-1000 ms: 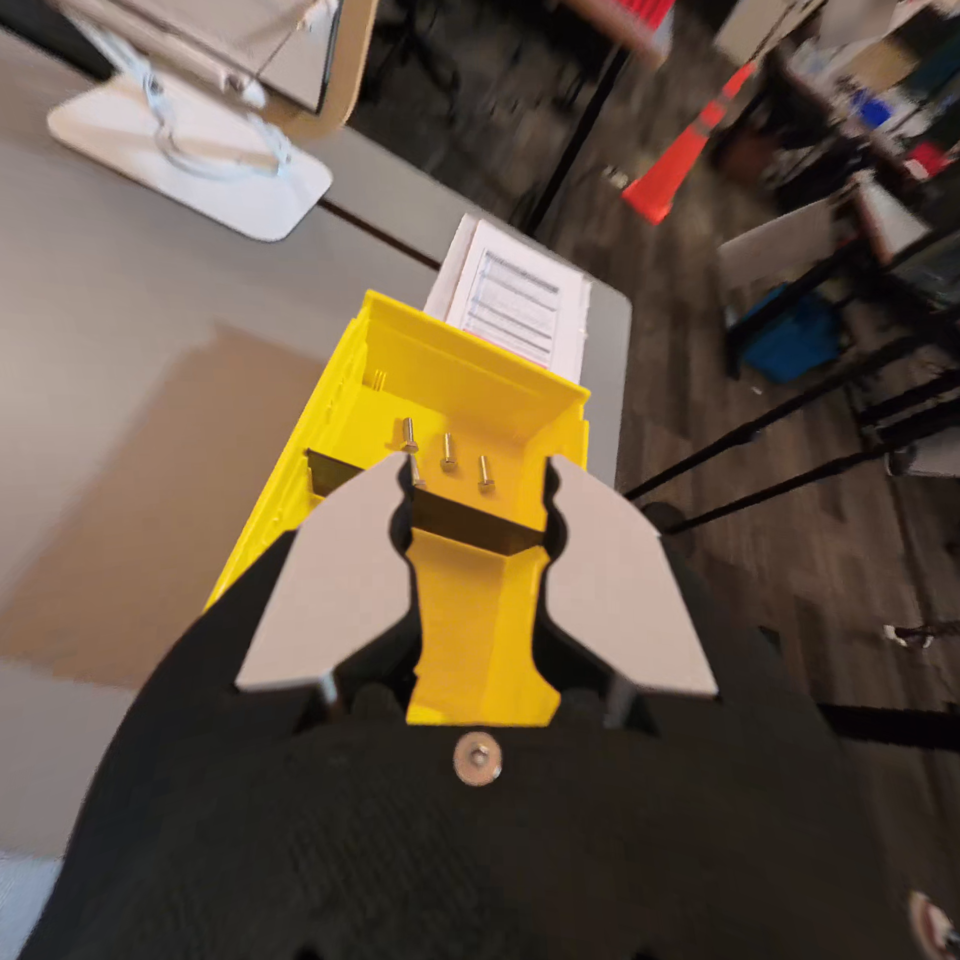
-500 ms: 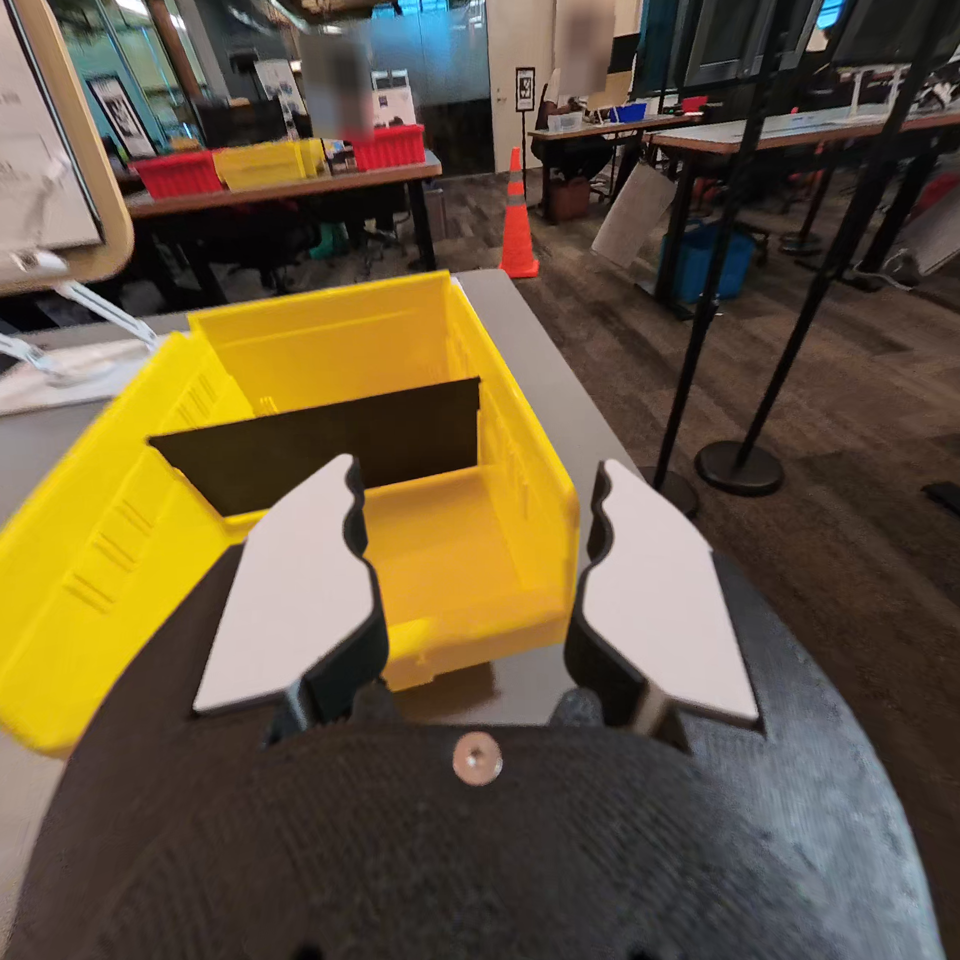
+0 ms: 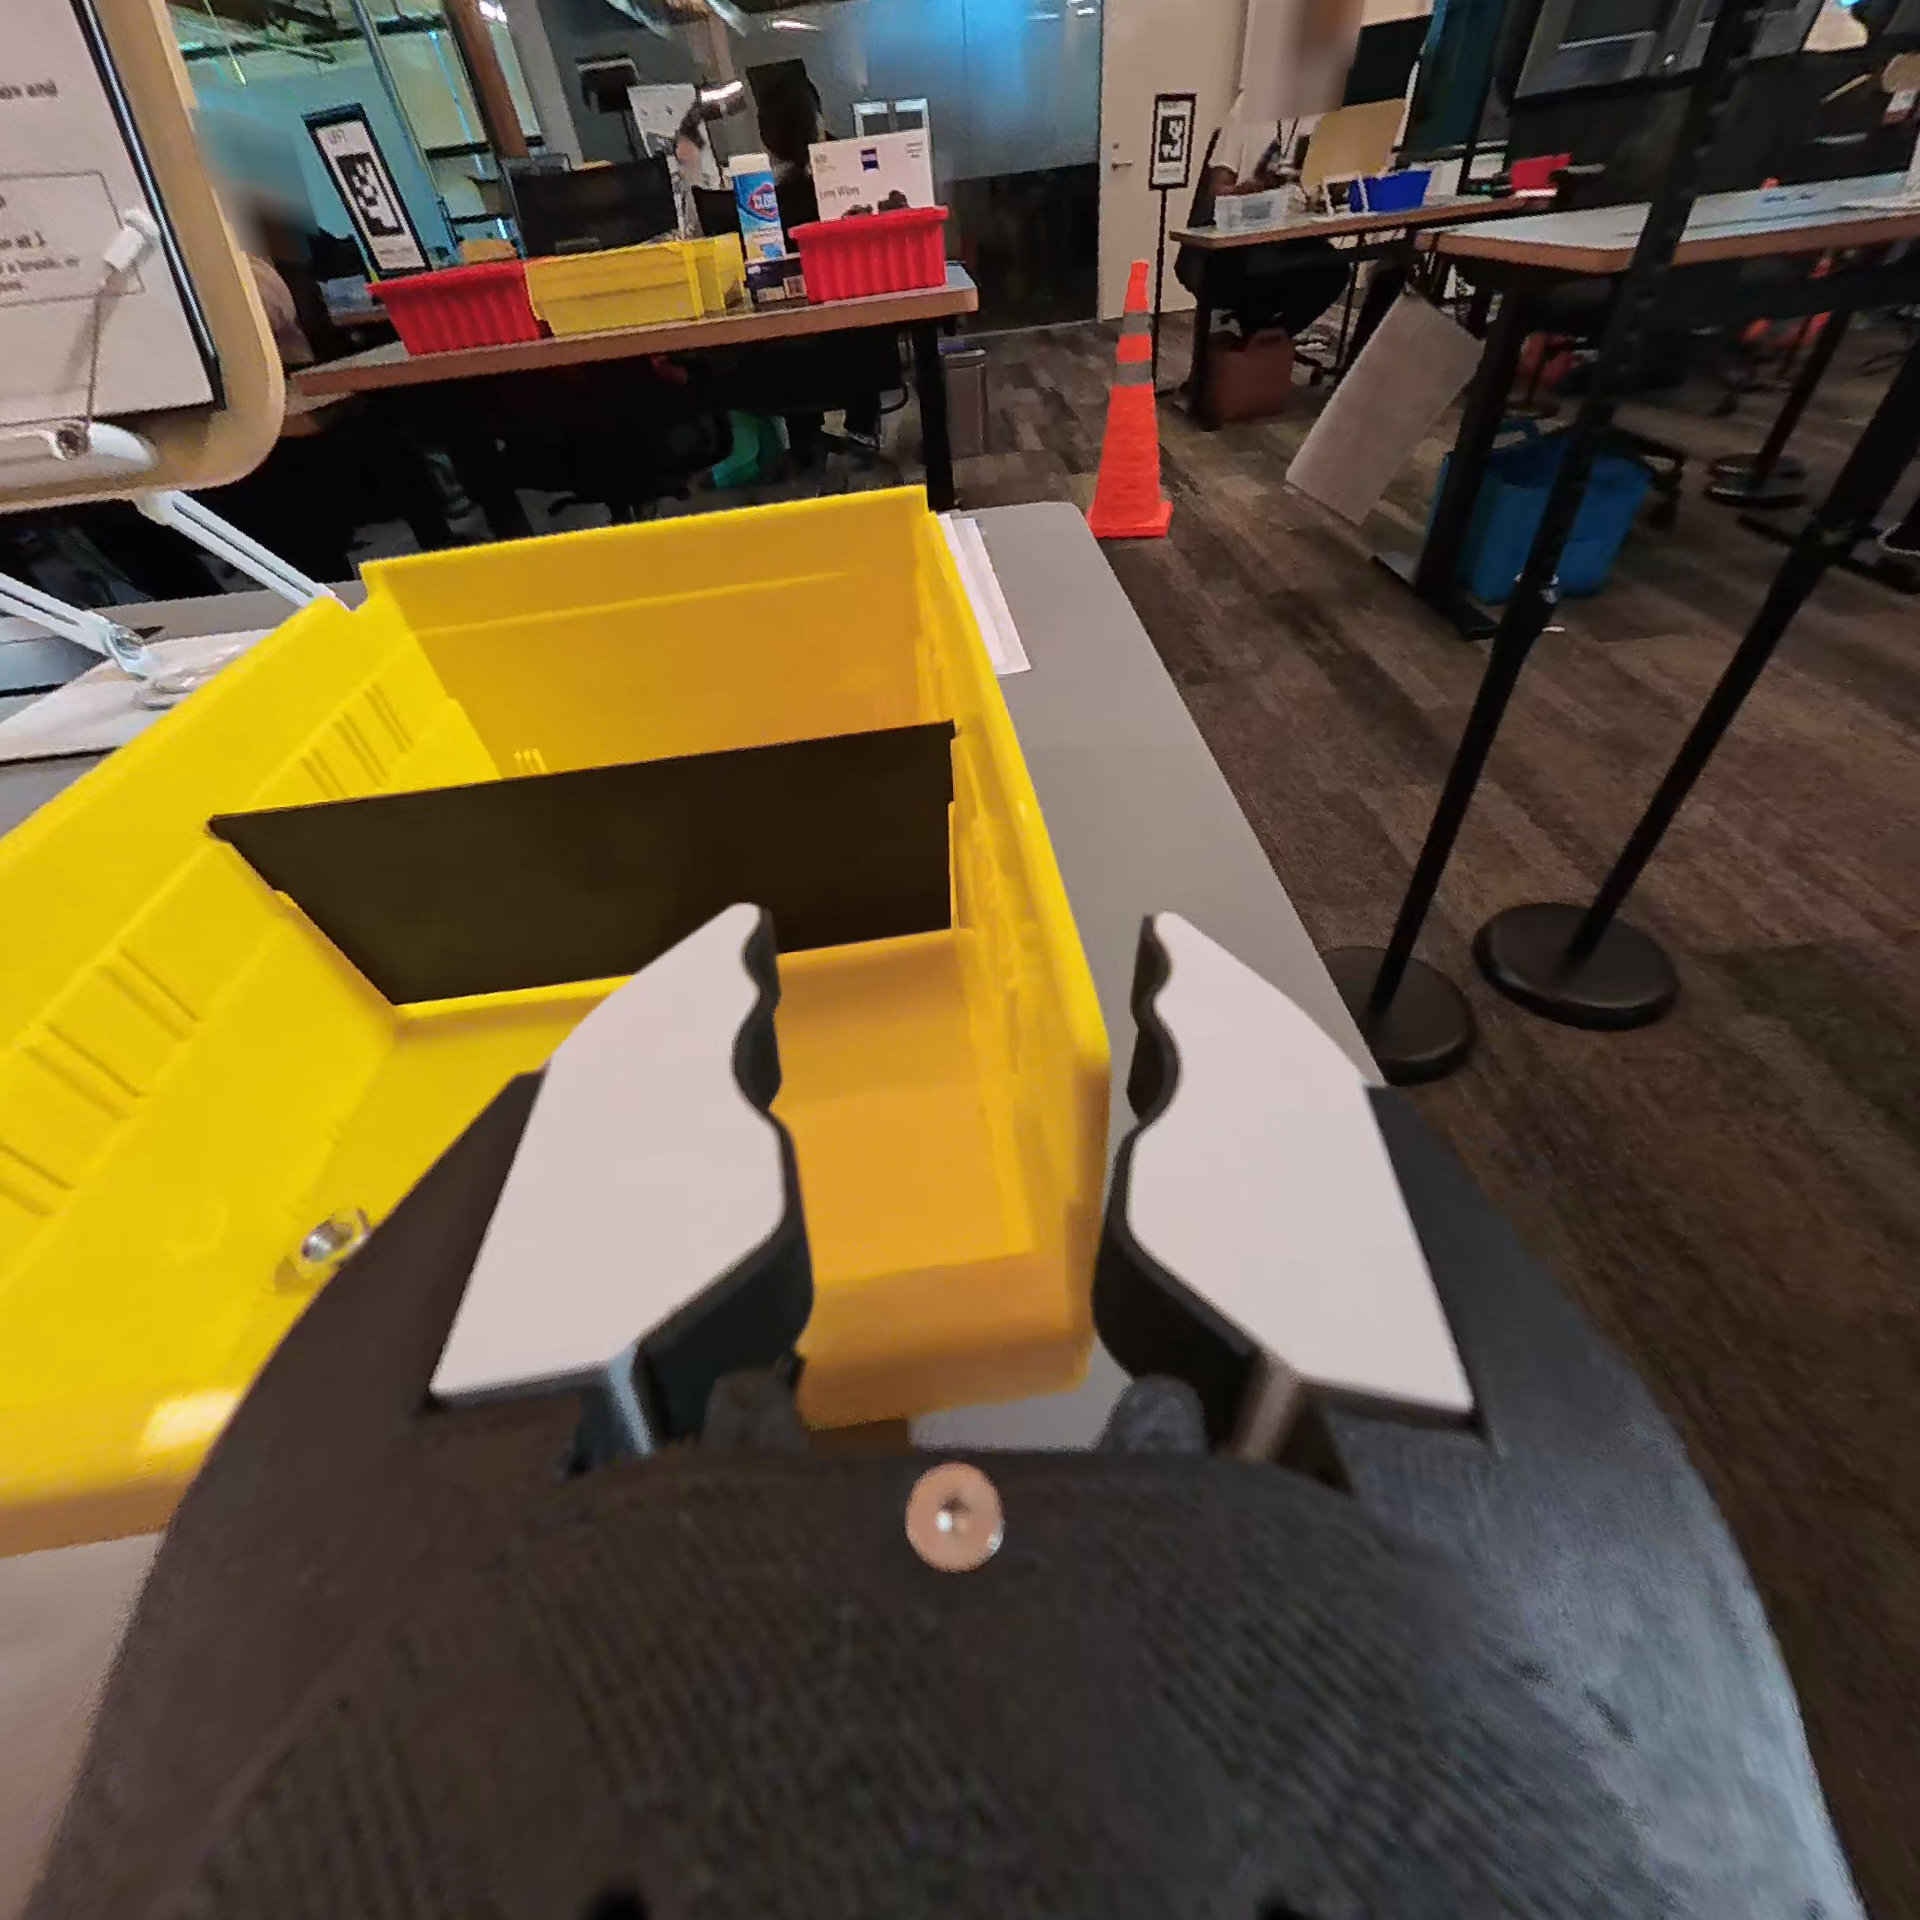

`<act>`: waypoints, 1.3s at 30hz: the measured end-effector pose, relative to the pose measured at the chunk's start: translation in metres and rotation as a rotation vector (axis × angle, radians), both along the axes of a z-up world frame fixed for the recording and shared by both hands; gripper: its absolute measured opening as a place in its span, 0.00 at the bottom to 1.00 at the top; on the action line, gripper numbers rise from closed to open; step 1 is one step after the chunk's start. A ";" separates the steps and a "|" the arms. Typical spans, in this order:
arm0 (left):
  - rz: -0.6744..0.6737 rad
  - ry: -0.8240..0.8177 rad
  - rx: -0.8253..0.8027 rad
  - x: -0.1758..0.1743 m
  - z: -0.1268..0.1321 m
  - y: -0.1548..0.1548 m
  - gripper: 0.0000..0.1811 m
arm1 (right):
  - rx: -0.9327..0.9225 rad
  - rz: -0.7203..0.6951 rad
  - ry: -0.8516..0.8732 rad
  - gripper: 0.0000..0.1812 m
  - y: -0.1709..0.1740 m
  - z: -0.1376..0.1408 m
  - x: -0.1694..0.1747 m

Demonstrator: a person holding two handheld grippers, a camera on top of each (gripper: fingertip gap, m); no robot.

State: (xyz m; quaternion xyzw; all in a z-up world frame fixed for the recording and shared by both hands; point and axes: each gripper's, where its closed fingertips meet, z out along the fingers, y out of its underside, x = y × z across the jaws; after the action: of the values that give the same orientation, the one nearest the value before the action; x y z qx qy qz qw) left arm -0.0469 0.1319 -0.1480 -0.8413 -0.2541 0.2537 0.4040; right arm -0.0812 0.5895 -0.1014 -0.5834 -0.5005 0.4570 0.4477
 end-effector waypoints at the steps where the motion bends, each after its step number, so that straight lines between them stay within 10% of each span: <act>1: 0.007 0.008 -0.023 0.000 -0.001 -0.002 0.00 | 0.014 0.004 -0.006 0.34 0.000 -0.001 -0.002; 39: 0.020 -0.041 -0.004 0.001 -0.013 -0.004 0.00 | -0.037 0.066 -0.056 0.02 0.003 -0.006 0.000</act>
State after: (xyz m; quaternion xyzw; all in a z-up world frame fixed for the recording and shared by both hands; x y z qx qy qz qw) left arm -0.0454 0.1278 -0.1612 -0.8445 -0.2705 0.2407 0.3945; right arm -0.0815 0.5923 -0.1077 -0.5874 -0.5233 0.4640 0.4073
